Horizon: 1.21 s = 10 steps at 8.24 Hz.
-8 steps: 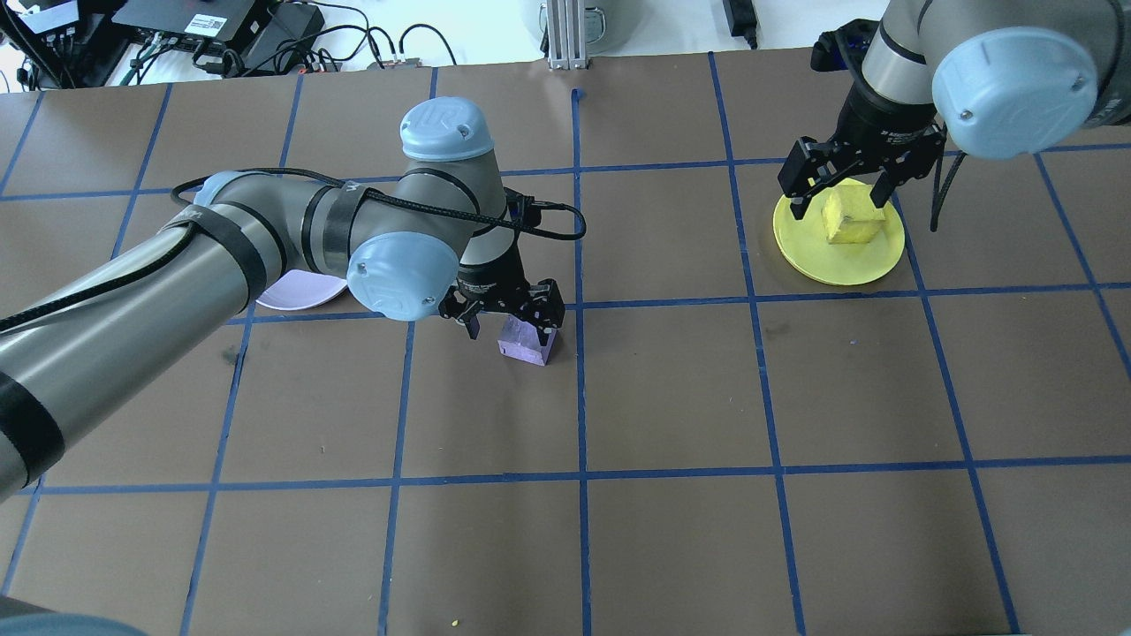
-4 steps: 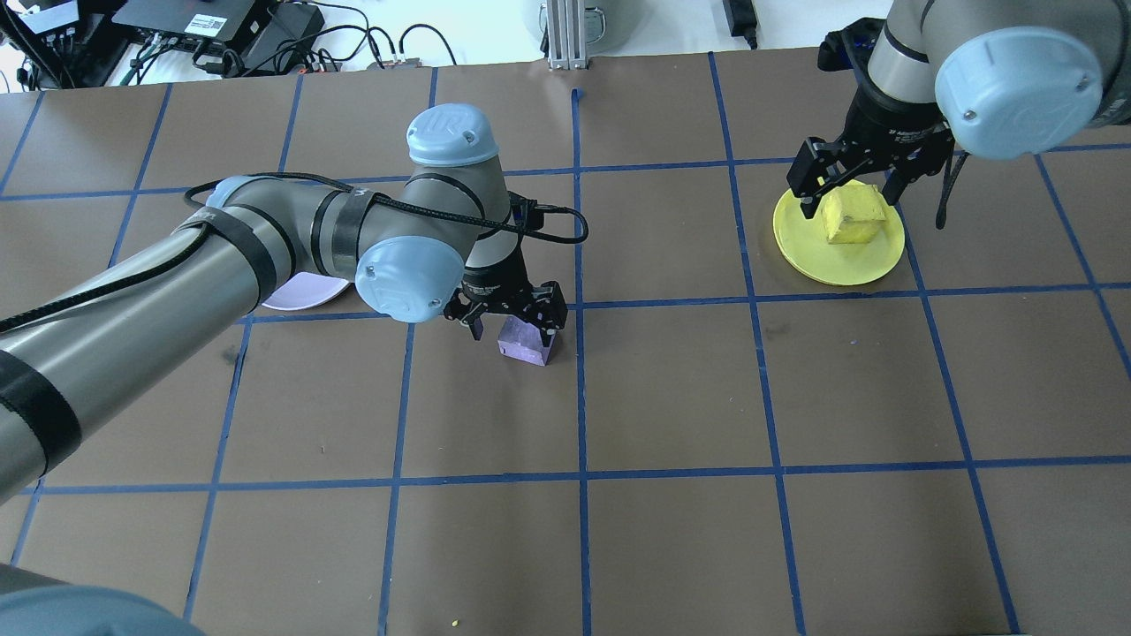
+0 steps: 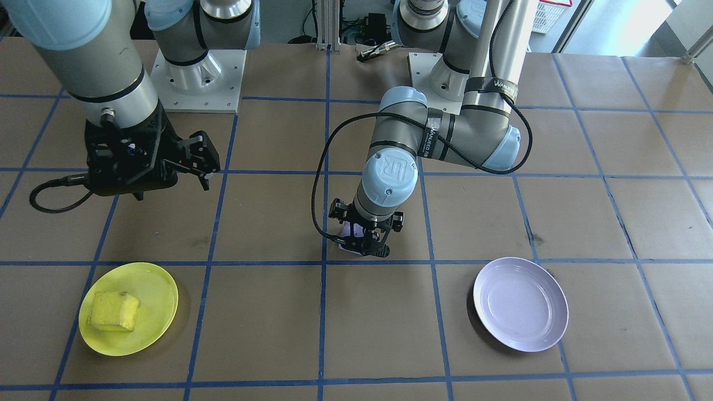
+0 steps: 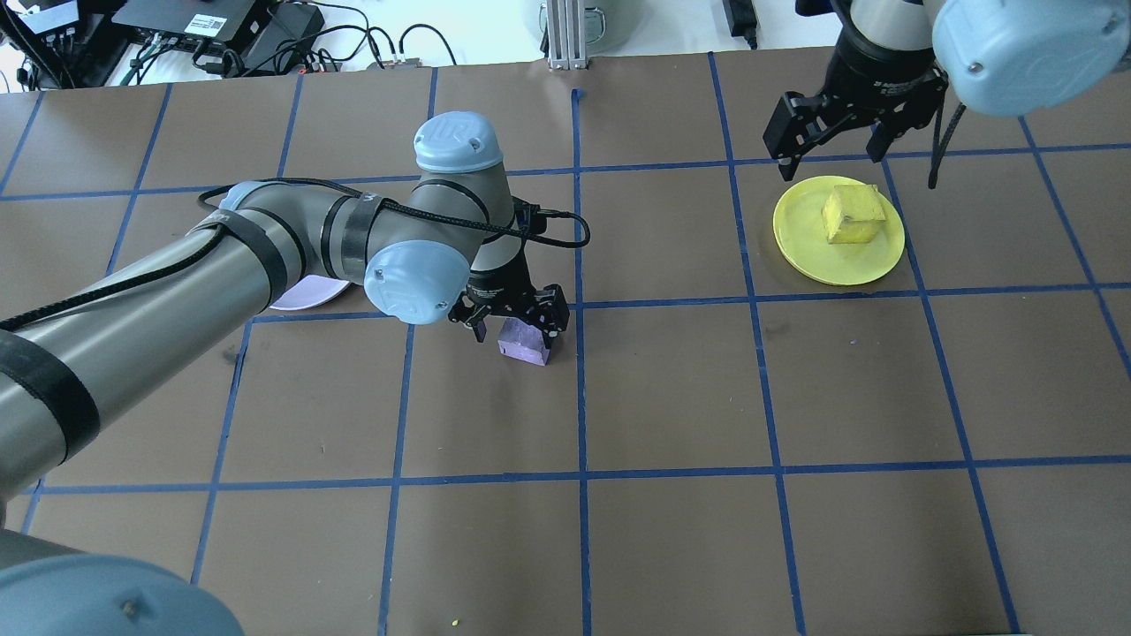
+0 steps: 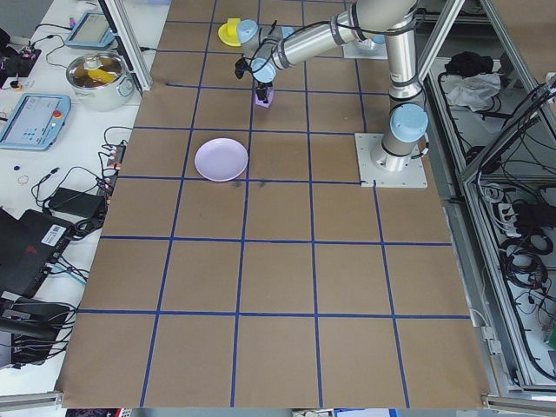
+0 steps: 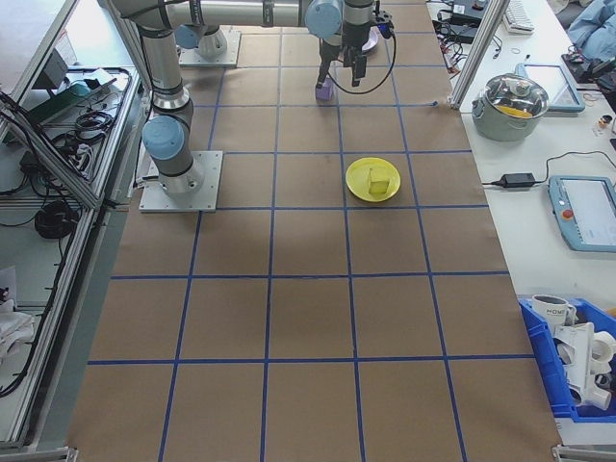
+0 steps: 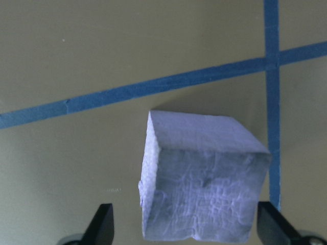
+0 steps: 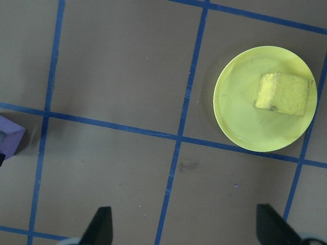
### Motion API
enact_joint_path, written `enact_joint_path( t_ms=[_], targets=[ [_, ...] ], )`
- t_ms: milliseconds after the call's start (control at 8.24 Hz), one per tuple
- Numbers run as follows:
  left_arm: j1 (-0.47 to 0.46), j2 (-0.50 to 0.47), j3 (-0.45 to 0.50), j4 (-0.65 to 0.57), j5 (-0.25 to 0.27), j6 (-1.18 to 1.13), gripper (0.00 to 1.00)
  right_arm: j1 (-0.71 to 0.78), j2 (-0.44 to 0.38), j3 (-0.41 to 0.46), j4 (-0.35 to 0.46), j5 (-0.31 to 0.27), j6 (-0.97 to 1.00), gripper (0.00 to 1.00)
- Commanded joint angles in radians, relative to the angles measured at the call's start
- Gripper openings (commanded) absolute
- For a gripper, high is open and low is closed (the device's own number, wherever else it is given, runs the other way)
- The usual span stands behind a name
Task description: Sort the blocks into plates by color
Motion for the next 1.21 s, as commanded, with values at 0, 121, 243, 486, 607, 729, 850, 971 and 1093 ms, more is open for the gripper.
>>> enact_joint_path(
  t_ms=[0,121,243,486,607,729,850,971,1093],
  targets=[
    [0.000,-0.007,0.002,0.011,-0.020,0.000,0.61,0.041,-0.044,0.027,0.054,0.002,0.031,1.00],
    [0.000,-0.007,0.006,0.011,-0.023,0.000,0.20,0.041,-0.061,0.034,0.057,0.005,0.030,1.00],
    [0.000,-0.006,0.008,0.011,-0.023,0.002,0.00,0.041,-0.059,0.060,0.051,0.006,0.030,1.00],
    [0.012,0.023,0.014,-0.027,-0.011,0.011,0.00,0.038,-0.086,0.080,0.019,0.005,0.028,1.00],
    [0.008,0.030,0.015,-0.059,-0.008,0.011,0.00,0.040,-0.086,0.087,0.013,0.005,0.028,1.00],
    [0.026,0.037,0.029,-0.076,-0.008,0.017,0.00,0.040,-0.082,0.088,0.013,0.005,0.028,1.00],
    [0.072,0.040,0.076,-0.083,-0.006,0.032,0.00,0.040,-0.080,0.088,0.011,0.003,0.028,1.00],
    [0.142,0.042,0.136,-0.142,-0.005,0.099,0.00,0.040,-0.080,0.088,0.005,0.003,0.028,1.00],
    [0.205,0.043,0.200,-0.174,0.003,0.113,0.00,0.040,-0.075,0.088,-0.016,0.003,0.027,1.00]
  ],
)
